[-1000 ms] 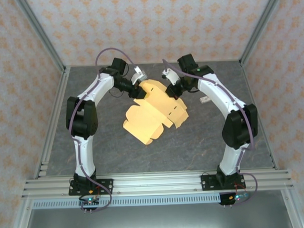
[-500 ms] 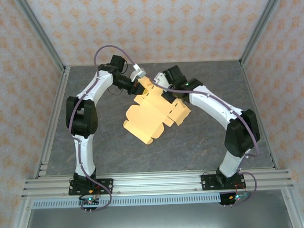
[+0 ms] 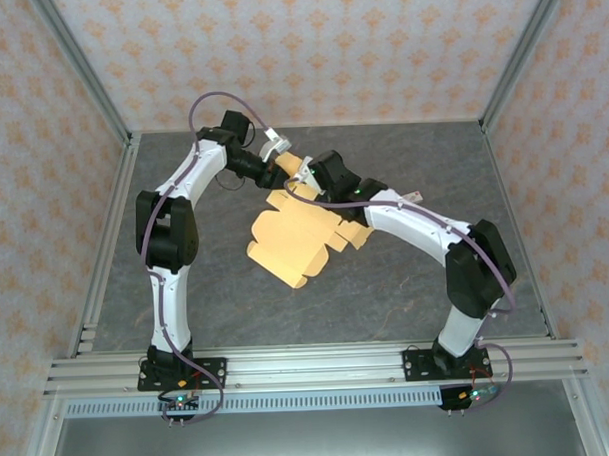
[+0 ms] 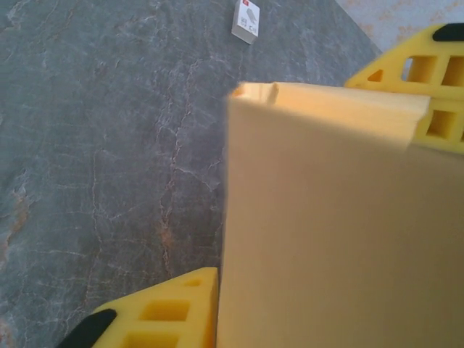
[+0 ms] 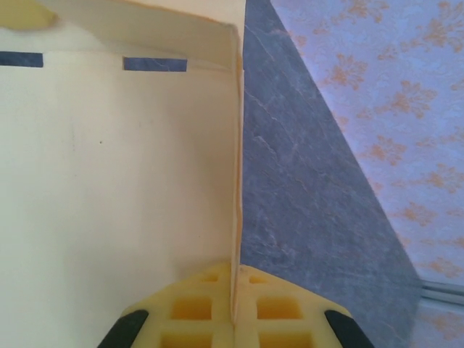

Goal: Fold the paper box

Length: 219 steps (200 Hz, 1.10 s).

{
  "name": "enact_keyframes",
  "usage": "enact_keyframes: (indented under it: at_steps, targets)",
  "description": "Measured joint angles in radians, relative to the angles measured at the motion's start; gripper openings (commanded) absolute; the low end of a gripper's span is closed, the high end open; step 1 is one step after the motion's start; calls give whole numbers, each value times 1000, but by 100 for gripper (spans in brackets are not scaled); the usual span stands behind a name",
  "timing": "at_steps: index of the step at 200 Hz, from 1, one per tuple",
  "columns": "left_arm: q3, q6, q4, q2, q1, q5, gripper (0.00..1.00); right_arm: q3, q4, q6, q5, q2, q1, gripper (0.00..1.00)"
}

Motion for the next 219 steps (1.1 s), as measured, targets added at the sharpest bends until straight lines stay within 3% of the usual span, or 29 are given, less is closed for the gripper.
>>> enact_keyframes:
  at_steps: [16,39,70,110,137,177,219]
  targets:
    - [-34,-30,31,-4,5,-18,52,13,-31,21,-89,0,-31,0]
    - [-119,-81,102,-41,19,-55,61,37,-104,40,-209,0,-77,0]
    - [-286,-190,235,-164,60,-115,64,77,-187,65,-317,0,-130,0]
    - [-673,-542,571,-449,77,-335,62,99,-231,106,-375,8,-149,0]
    - [-855,-777,718,-597,0,-488,62,141,-263,151,-393,38,-149,0]
    - [-984,-1138,953,-636,-212,-580,47,175,-307,254,-423,47,-154,0]
    - [-1019,-1401,1139,-535,-281,-631,31,188,-316,359,-476,48,-173,0]
